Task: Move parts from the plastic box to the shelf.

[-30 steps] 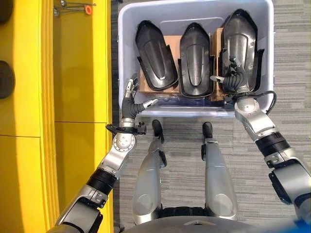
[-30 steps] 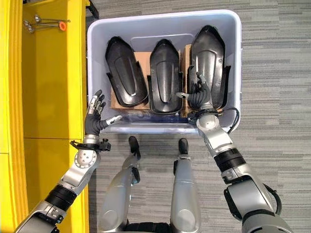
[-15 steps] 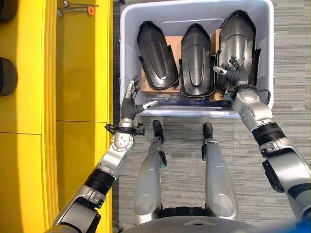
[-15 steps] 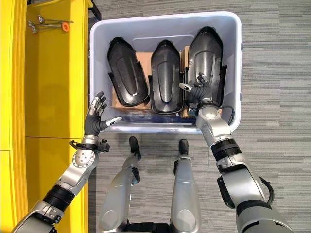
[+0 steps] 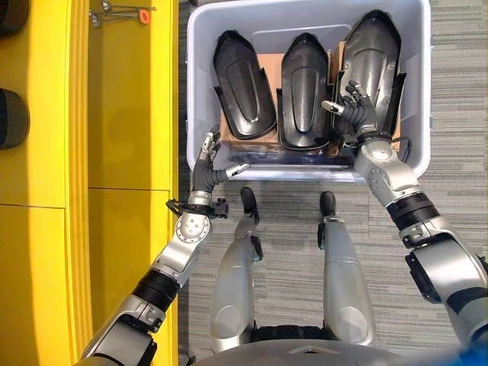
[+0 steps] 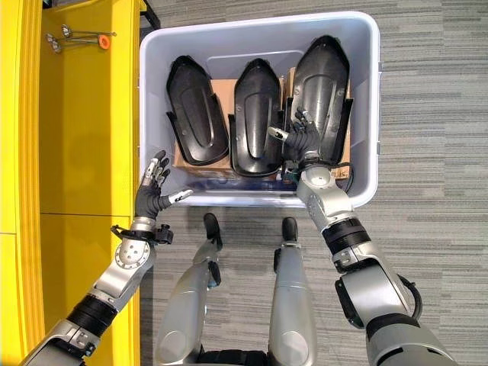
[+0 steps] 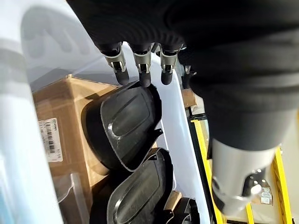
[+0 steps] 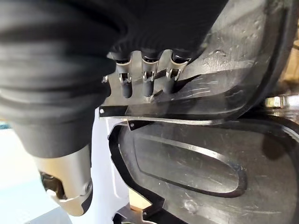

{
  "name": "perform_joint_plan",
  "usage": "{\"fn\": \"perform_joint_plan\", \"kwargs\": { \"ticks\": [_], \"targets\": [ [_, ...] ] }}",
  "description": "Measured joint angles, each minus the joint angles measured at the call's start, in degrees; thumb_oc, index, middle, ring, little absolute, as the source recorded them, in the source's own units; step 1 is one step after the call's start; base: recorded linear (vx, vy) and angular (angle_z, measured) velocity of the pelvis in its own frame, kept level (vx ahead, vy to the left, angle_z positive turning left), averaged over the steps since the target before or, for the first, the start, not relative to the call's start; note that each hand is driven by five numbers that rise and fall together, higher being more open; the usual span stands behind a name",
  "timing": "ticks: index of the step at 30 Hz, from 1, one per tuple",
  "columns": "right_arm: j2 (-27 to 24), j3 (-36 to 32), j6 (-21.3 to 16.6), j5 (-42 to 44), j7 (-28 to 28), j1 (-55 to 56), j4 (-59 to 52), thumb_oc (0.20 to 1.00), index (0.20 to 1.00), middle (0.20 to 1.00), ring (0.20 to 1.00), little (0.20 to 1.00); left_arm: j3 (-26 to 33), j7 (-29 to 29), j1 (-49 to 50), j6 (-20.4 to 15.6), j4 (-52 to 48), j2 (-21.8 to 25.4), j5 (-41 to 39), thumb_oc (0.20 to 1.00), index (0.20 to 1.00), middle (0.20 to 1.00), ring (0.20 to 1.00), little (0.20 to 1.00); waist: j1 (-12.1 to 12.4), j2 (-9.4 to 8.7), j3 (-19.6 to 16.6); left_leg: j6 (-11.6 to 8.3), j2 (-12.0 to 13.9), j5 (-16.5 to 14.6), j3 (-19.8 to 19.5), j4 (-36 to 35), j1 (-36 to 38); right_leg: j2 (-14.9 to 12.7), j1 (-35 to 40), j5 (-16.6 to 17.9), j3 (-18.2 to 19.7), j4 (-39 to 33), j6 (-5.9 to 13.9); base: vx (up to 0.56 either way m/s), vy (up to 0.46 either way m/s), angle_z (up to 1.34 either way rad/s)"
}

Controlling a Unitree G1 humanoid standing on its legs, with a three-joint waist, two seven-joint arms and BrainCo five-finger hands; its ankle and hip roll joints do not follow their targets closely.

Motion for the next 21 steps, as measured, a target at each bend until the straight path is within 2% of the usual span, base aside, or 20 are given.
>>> {"fn": "perform_joint_plan", "kwargs": {
  "ticks": [3,5,6,11,15,21],
  "targets": [
    [0.6,0.2,-3.8,-9.8,-7.4,0.1,-0.2,1.000,1.000,1.000,1.000,1.000,-0.1,0.0,0.2,0.0,0.0,0.0,0.0,1.000,1.000,1.000,1.000,1.000,-0.1,0.00,0.0,0.01,0.0,0.0,0.1,0.0,0.0,0.0,0.0,0.0,0.1,-0.1,0.02,0.00,0.000,0.00],
    [-1.2,-0.8,-7.9,-24.1,-14.8,0.2,-4.4,1.000,1.000,1.000,1.000,1.000,-0.4,0.1,0.3,-0.1,0.0,0.0,0.0,1.000,1.000,1.000,1.000,1.000,-0.1,0.00,0.0,-0.10,-0.2,0.1,0.2,0.0,0.1,0.0,0.0,0.1,0.5,-0.2,0.15,0.01,0.050,-0.02],
    [-1.9,-1.8,-9.1,-27.4,-16.5,0.2,-6.5,1.000,1.000,1.000,1.000,1.000,-0.9,0.1,0.3,-0.1,0.0,0.0,0.0,1.000,1.000,1.000,1.000,1.000,-0.2,0.02,0.0,-0.22,-0.3,0.2,0.3,0.0,0.1,-0.1,0.0,0.1,0.6,-0.2,0.16,0.01,0.079,-0.03],
    [-3.5,-1.2,-11.4,-51.9,-27.7,0.8,-23.2,1.000,1.000,1.000,1.000,1.000,-4.0,1.7,0.7,-0.6,-0.1,-0.2,0.0,1.000,1.000,1.000,1.000,1.000,-0.8,0.57,-0.4,-0.10,-0.5,0.2,1.5,-0.4,1.1,-0.3,0.1,0.2,1.6,-0.1,0.33,0.01,0.086,-0.09],
    [-3.8,-1.0,-11.4,-56.1,-30.2,5.9,-26.9,1.000,1.000,1.000,1.000,1.000,-4.0,2.6,3.1,-2.3,-1.8,-0.5,0.0,1.000,1.000,1.000,1.000,1.000,-1.8,1.73,-1.1,0.36,-1.3,0.2,1.9,-1.8,1.9,-1.0,-0.1,0.1,2.2,-0.1,0.64,-0.01,0.068,-0.03],
    [-3.9,0.0,-10.6,-57.9,-30.4,10.9,-27.9,1.000,1.000,1.000,1.000,1.000,-4.0,2.6,3.1,-3.0,-2.0,-0.8,0.0,1.000,1.000,1.000,1.000,1.000,-3.2,2.09,-1.3,0.30,-1.5,0.2,3.0,-2.7,2.0,-1.0,-0.9,0.2,3.0,-0.1,0.88,0.00,0.023,-0.06]
  ]
}}
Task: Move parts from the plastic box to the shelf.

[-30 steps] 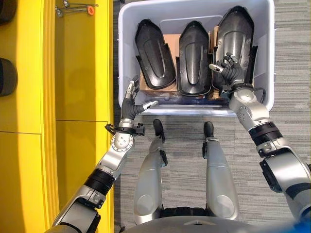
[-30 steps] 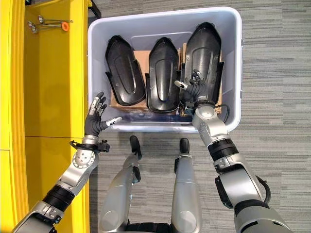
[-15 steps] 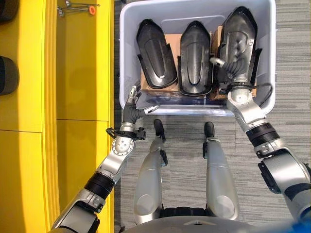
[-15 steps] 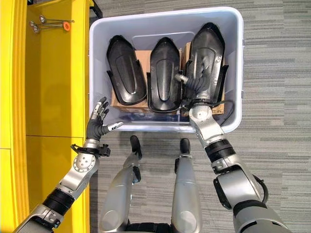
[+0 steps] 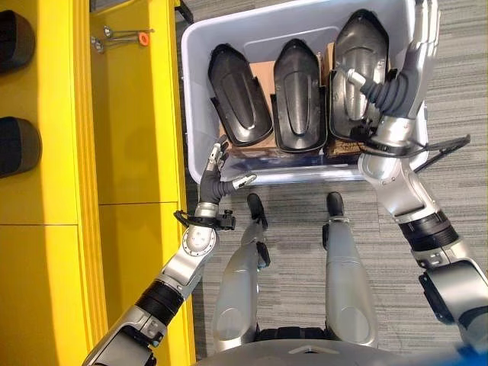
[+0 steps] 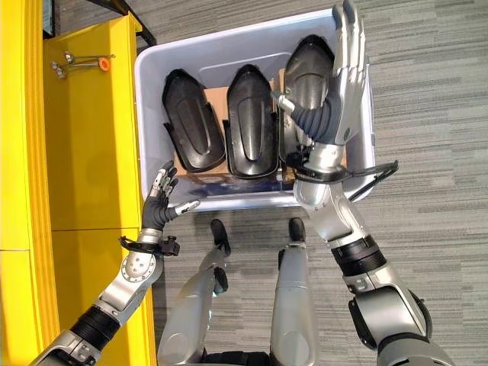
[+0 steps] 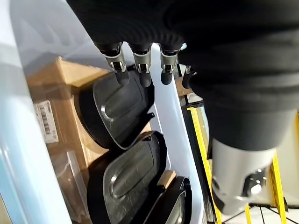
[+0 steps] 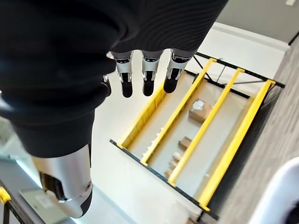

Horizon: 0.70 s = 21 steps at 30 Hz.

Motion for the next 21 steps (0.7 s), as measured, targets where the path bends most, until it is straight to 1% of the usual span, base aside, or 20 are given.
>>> {"fn": "perform_joint_plan", "kwargs": {
  "ticks": [2,4,8,10,16,19,21],
  "targets": [
    [0.0,0.7,0.2,1.3,-0.4,1.7,-0.3,1.000,1.000,1.000,1.000,1.000,0.0,0.1,0.1,-0.2,0.0,-0.3,0.0,1.000,1.000,1.000,1.000,1.000,-0.5,0.04,0.0,0.38,0.0,0.3,0.1,-0.3,0.1,0.0,-0.1,0.0,0.1,-0.1,0.00,0.00,0.008,-0.02],
    [0.1,0.9,0.8,3.3,-1.1,3.1,0.7,1.000,1.000,1.000,1.000,1.000,0.0,0.3,-0.1,-0.9,0.0,-1.7,0.0,1.000,1.000,1.000,1.000,1.000,-0.7,0.05,0.0,0.24,-0.1,0.6,0.3,-0.5,0.2,0.0,-0.2,0.0,0.4,-0.3,0.09,0.01,0.017,-0.05],
    [0.1,0.7,-0.2,7.2,-3.2,4.6,2.8,1.000,1.000,1.000,1.000,1.000,-1.1,2.0,-0.1,-1.2,0.0,-1.9,0.0,1.000,1.000,1.000,1.000,1.000,-1.0,0.06,0.0,0.16,-0.2,0.6,0.4,-0.8,0.4,0.0,-0.1,0.0,0.6,-0.3,0.17,0.00,0.000,0.00],
    [0.2,0.6,-0.6,9.4,-3.4,4.5,4.3,1.000,1.000,1.000,1.000,1.000,-1.1,2.1,-0.1,-1.2,0.0,-1.9,0.0,1.000,1.000,1.000,1.000,1.000,-1.2,0.07,0.0,0.16,-0.3,0.6,0.4,-0.8,0.4,0.0,-0.1,0.0,0.6,-0.3,0.22,0.00,0.000,0.00],
    [0.6,-0.9,-0.9,15.6,-2.4,4.4,4.8,1.000,1.000,1.000,1.000,1.000,-1.6,2.3,-0.1,-1.1,0.1,-1.9,0.0,1.000,1.000,1.000,1.000,1.000,-1.8,0.09,-0.1,0.48,-0.3,0.5,0.6,-1.0,0.6,0.0,-0.3,-0.1,0.8,0.0,0.22,0.00,0.000,0.00],
    [0.6,-1.6,-0.8,16.5,-1.5,4.2,4.7,1.000,1.000,1.000,1.000,1.000,-1.6,2.4,-0.1,-1.1,0.1,-1.9,0.0,1.000,1.000,1.000,1.000,1.000,-1.7,0.10,-0.1,0.46,-0.4,0.5,0.9,-1.4,0.6,0.0,-0.8,-0.1,1.2,0.3,0.22,0.01,0.001,-0.04],
    [0.6,-1.6,0.1,16.6,-0.2,4.2,4.8,1.000,1.000,1.000,1.000,1.000,-1.6,2.3,0.0,-1.0,0.1,-1.9,0.0,1.000,1.000,1.000,1.000,1.000,-1.6,0.11,-0.1,0.48,-0.5,0.5,1.2,-1.4,0.6,0.0,-1.2,-0.2,1.6,0.6,0.26,0.01,-0.009,-0.06]
  ]
}}
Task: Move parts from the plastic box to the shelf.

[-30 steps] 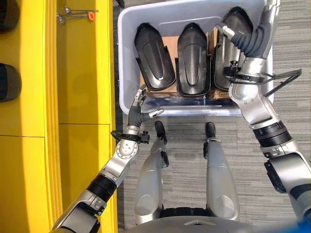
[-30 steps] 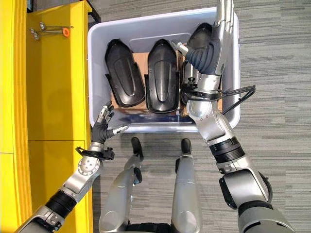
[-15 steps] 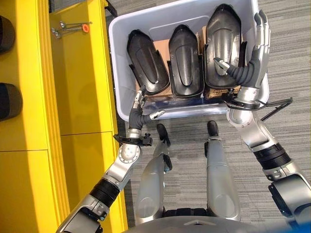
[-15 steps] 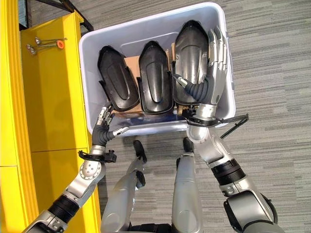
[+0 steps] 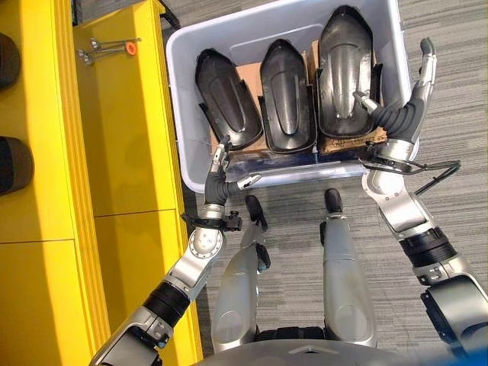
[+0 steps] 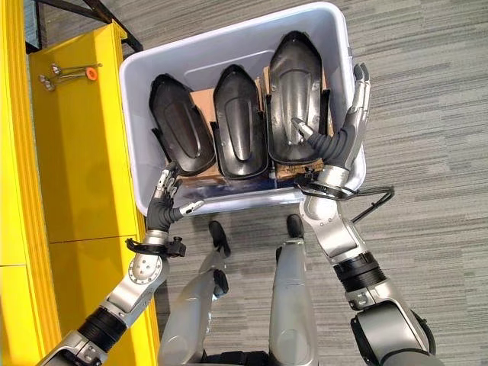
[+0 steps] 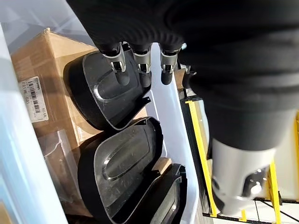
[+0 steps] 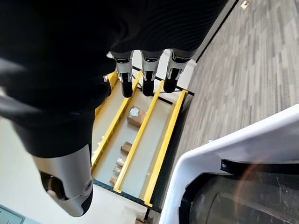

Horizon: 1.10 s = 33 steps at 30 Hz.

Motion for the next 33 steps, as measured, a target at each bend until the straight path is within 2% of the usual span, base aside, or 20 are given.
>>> {"fn": "perform_joint_plan", "kwargs": {
  "ticks": [5,10,15,18,26,29,33],
  "targets": [
    [0.0,0.1,3.0,3.2,2.8,-2.2,1.6,1.000,1.000,1.000,1.000,1.000,0.0,0.0,0.1,0.3,0.0,0.0,0.0,1.000,1.000,1.000,1.000,1.000,0.2,0.21,-0.1,-0.03,-0.1,0.2,0.0,0.0,-0.5,0.0,-1.2,-0.7,0.1,1.3,-0.10,0.00,0.000,0.00],
    [-0.1,0.0,3.0,4.6,4.8,-2.5,1.9,1.000,1.000,1.000,1.000,1.000,0.1,-0.2,0.8,0.3,0.0,0.0,0.0,1.000,1.000,1.000,1.000,1.000,1.2,0.48,-0.3,-0.36,-0.1,0.4,0.0,0.0,-0.7,0.0,-1.5,-0.9,0.1,1.5,-0.16,0.00,0.000,0.00],
    [-0.1,0.2,4.2,5.8,7.2,-3.1,2.0,1.000,1.000,1.000,1.000,1.000,0.2,-3.1,3.4,1.0,0.1,-0.2,-6.3,1.000,1.000,1.000,1.000,1.000,1.6,0.91,-0.6,-0.16,-0.2,0.3,0.0,0.0,-1.0,-0.1,-2.1,-1.2,0.1,2.0,-0.22,0.00,0.000,0.00],
    [0.1,0.3,4.8,8.4,8.4,-3.2,2.1,1.000,1.000,1.000,1.000,1.000,0.2,-4.2,4.0,1.0,0.0,-0.3,-7.1,1.000,1.000,1.000,1.000,1.000,1.7,0.96,-0.6,-0.22,-0.3,0.4,-0.1,0.0,-2.0,-0.2,-3.5,-1.5,0.1,3.2,-0.47,0.00,-0.004,0.02],
    [0.5,1.2,5.5,11.2,8.0,-2.8,5.9,1.000,1.000,1.000,1.000,1.000,0.2,-4.3,3.8,1.1,-0.5,-0.3,-7.0,1.000,1.000,1.000,1.000,1.000,1.8,1.04,-0.7,-0.36,-0.2,0.8,-0.2,0.1,-3.3,0.0,-5.4,-1.8,0.1,4.5,-0.81,-0.01,-0.014,0.00],
    [0.7,-0.2,5.3,16.6,5.7,-2.7,10.6,1.000,1.000,1.000,1.000,1.000,0.2,-4.2,3.8,1.1,-0.4,-0.3,-7.0,1.000,1.000,1.000,1.000,1.000,2.2,1.09,-0.7,-0.43,-0.2,0.9,-0.3,0.1,-4.5,0.0,-6.7,-1.8,0.1,4.8,-0.81,0.00,0.000,0.00],
    [1.8,-1.7,4.8,17.6,5.4,-2.6,12.4,1.000,1.000,1.000,1.000,1.000,0.1,-4.1,3.7,1.1,-0.4,-0.4,-6.9,1.000,1.000,1.000,1.000,1.000,2.1,1.14,-0.8,-0.43,-0.2,0.9,-0.2,0.1,-4.6,0.0,-6.9,-1.8,0.2,4.8,-0.83,0.00,0.000,0.00]
  ]
}}
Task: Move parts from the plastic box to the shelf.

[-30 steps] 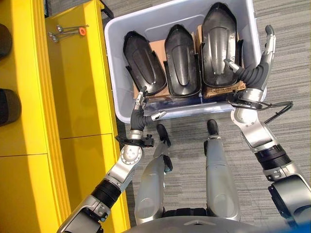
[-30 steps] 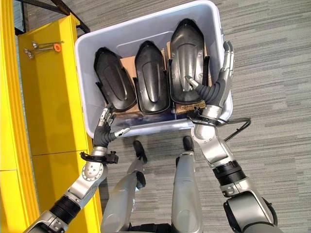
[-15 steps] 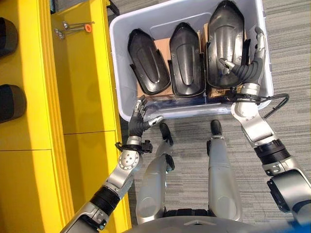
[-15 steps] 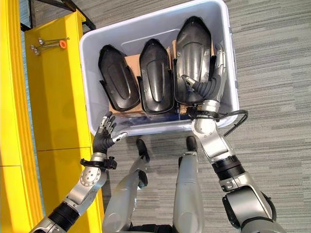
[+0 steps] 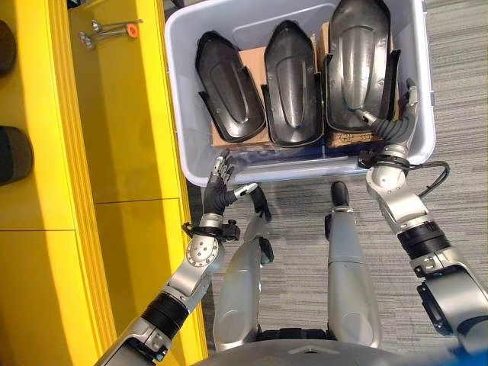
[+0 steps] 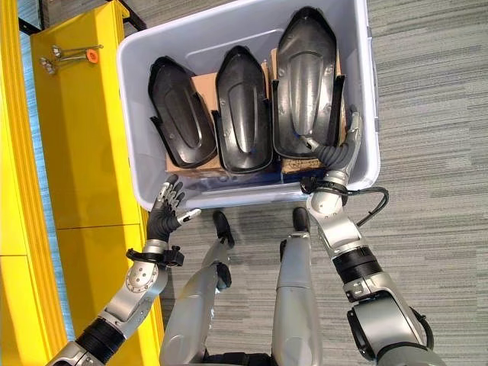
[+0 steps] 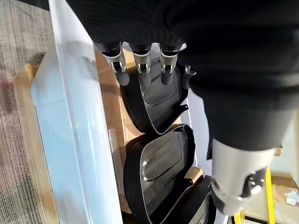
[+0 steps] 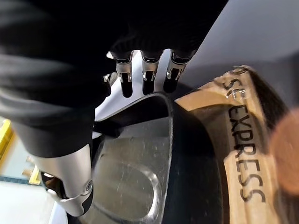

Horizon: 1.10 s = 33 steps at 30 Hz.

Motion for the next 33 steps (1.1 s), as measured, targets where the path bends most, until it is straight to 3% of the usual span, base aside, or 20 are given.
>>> {"fn": "perform_joint_plan", "kwargs": {
  "ticks": [11,22,27,30,33],
  "targets": [
    [1.2,0.0,-2.1,1.7,-0.8,0.0,0.4,1.000,1.000,1.000,1.000,1.000,0.0,0.8,-0.2,0.0,0.0,0.0,0.3,1.000,1.000,1.000,1.000,1.000,-0.5,0.51,-0.3,-0.01,0.0,0.0,0.5,0.3,-1.2,0.2,-2.1,-0.3,0.7,1.5,-0.32,0.00,0.002,-0.01],
    [-0.1,-1.3,1.9,11.0,4.7,-4.9,9.7,1.000,1.000,1.000,1.000,1.000,0.1,-0.2,-0.3,0.1,0.4,0.1,0.2,1.000,1.000,1.000,1.000,1.000,0.7,0.67,-0.5,-0.34,0.1,-0.2,-0.8,1.2,-1.7,0.3,-1.9,-0.4,0.1,2.0,-0.49,0.00,-0.024,0.03],
    [-0.8,-2.4,6.9,12.8,9.5,-11.9,20.1,1.000,1.000,1.000,1.000,1.000,1.1,-1.3,-0.8,0.8,0.5,0.6,0.0,1.000,1.000,1.000,1.000,1.000,1.1,0.69,-0.5,-0.45,0.3,-0.3,-1.6,2.2,-2.3,0.2,-1.5,-0.4,-0.7,2.1,-0.61,0.02,-0.043,0.06],
    [-2.4,0.2,8.8,13.8,10.9,-14.8,24.2,1.000,1.000,1.000,1.000,1.000,1.2,-1.4,-1.6,1.6,0.5,0.6,-0.2,1.000,1.000,1.000,1.000,1.000,1.1,0.81,-0.6,-0.84,0.4,-0.5,-2.3,2.9,-2.6,0.1,-1.1,-0.7,-1.4,2.1,-0.75,0.05,-0.026,0.09],
    [-2.8,-1.7,10.0,18.4,12.0,-15.8,26.0,1.000,1.000,1.000,1.000,1.000,1.1,-1.4,-1.9,1.7,0.4,0.9,-0.2,1.000,1.000,1.000,1.000,1.000,1.3,1.09,-0.8,-0.78,0.3,-0.7,-3.0,3.1,-2.4,-0.1,-0.4,-0.8,-1.9,1.9,-0.75,0.00,-0.006,0.09]
  ]
}}
